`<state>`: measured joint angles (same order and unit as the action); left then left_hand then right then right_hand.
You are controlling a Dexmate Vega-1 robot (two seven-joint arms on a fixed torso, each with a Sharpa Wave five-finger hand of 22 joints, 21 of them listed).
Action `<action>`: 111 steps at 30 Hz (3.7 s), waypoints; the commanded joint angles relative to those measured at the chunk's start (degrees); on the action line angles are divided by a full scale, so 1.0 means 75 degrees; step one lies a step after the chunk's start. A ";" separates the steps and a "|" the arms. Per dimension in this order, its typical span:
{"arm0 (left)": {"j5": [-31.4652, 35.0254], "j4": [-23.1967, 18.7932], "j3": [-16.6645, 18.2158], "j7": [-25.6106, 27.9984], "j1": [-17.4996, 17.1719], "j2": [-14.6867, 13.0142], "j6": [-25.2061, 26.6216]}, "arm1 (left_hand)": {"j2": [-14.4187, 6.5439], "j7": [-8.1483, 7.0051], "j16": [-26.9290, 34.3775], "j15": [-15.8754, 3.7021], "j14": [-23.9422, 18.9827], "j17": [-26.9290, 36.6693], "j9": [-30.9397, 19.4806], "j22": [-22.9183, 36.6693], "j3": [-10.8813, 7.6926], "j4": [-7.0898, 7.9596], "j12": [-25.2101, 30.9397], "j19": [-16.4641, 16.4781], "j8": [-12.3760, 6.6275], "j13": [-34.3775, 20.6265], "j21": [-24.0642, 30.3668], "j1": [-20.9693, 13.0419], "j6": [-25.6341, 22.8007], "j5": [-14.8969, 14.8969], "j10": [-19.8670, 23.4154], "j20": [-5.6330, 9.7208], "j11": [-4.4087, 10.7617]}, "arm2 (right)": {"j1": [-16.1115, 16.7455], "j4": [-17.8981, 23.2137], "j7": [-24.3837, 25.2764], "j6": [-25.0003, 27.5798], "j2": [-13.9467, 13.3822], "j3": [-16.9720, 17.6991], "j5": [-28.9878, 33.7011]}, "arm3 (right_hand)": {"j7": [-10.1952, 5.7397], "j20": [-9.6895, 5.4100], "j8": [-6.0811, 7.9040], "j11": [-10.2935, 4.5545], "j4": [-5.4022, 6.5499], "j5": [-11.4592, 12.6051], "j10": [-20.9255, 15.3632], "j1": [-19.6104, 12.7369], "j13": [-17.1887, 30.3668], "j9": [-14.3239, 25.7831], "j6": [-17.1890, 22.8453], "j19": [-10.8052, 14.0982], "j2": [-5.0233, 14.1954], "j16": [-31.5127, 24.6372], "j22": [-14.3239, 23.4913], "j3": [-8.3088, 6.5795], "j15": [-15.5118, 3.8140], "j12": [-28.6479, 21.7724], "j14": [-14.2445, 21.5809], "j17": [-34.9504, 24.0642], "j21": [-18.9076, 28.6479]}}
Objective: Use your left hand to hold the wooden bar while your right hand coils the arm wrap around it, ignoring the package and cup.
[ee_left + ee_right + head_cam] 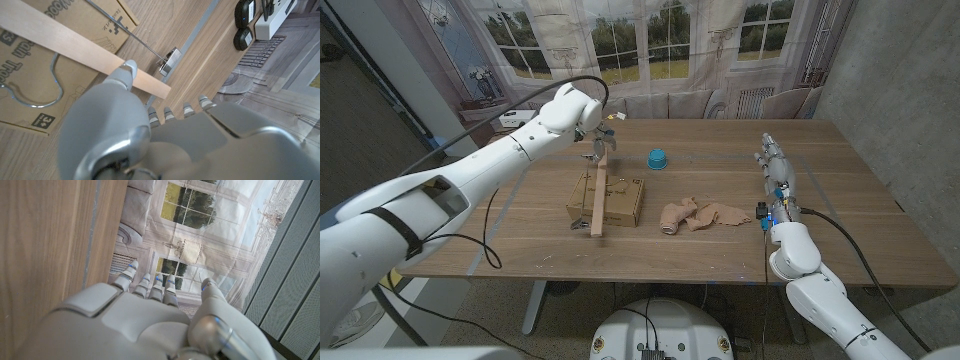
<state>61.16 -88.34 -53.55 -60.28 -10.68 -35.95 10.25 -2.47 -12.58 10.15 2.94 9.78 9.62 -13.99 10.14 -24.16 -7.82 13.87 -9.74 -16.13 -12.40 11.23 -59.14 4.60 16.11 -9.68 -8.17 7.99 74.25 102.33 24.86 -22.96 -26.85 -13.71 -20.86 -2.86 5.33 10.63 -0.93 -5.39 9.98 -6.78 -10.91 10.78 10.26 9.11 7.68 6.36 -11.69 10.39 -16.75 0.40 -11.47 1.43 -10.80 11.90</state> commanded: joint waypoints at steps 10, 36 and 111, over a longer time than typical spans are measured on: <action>-0.0515 0.1440 -0.0949 0.0696 0.0876 0.0475 -0.0641 | -0.0266 -0.0020 0.0048 -0.0188 0.0723 0.0018 -0.0042 0.0014 -0.0065 -0.0048 0.0049 -0.0060 -0.0099 -0.0022 0.0029 -0.0131 -0.0246 -0.0095 0.0065 0.0078 0.0101 | -0.0148 -0.0250 0.0184 -0.0100 0.0261 -0.0145 0.0172 | 0.0006 0.0035 0.0042 0.0029 0.0050 0.0050 -0.0047 0.0035 0.0035 0.0027 0.0050 0.0015 -0.0012 0.0000 0.0027 0.0002 0.0003 0.0013 0.0035 -0.0022 0.0040; 0.0206 0.1308 -0.1850 -0.0853 0.1523 0.0804 -0.0201 | 0.0040 0.0001 -0.0026 0.0064 0.1122 0.0025 0.0019 0.0015 0.0397 -0.0014 -0.0138 -0.0395 0.0248 -0.0023 -0.0069 -0.0099 0.0256 -0.0170 -0.0405 -0.0117 -0.0194 | -0.0343 -0.0662 0.0233 -0.0513 0.0597 -0.0087 -0.0056 | -0.0015 -0.0005 0.0025 0.0108 0.0171 0.0065 -0.0203 0.0176 0.0038 0.0025 0.0019 0.0119 0.0043 -0.0063 0.0030 0.0000 0.0042 -0.0023 0.0234 -0.0042 0.0072; 0.1930 -0.0141 -0.1050 0.0662 -0.0513 -0.0106 -0.0920 | -0.0235 0.0491 0.0207 -0.0998 -0.2718 0.0049 0.0272 0.0118 0.1574 -0.0168 0.0333 0.2904 0.0146 -0.0178 0.0695 0.0474 -0.1776 -0.0707 0.2730 0.0551 -0.0304 | 0.0047 -0.0097 0.0438 -0.0760 0.0666 0.0027 0.0742 | -0.0047 0.0227 0.0073 0.0227 0.0185 0.0081 -0.0438 0.0220 0.0042 0.0023 0.0172 0.0429 -0.0035 -0.0117 0.0029 -0.0037 0.0229 -0.0034 0.0728 -0.0016 0.0138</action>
<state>82.01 -85.60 -66.02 -59.28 -11.34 -33.93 5.27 -4.09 -8.38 10.95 -2.17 -7.96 9.90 -11.49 11.07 -11.57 -8.21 15.29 10.23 -13.33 -13.55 16.07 -53.44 -4.52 10.99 7.48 -5.60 5.34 73.84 100.03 27.61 -29.43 -21.65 -13.60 -16.82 -3.07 6.89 10.63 0.71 -4.21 10.42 -9.66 -9.27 10.78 10.26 9.95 10.43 6.52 -12.13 10.55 -16.68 1.93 -11.47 6.46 -10.81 12.79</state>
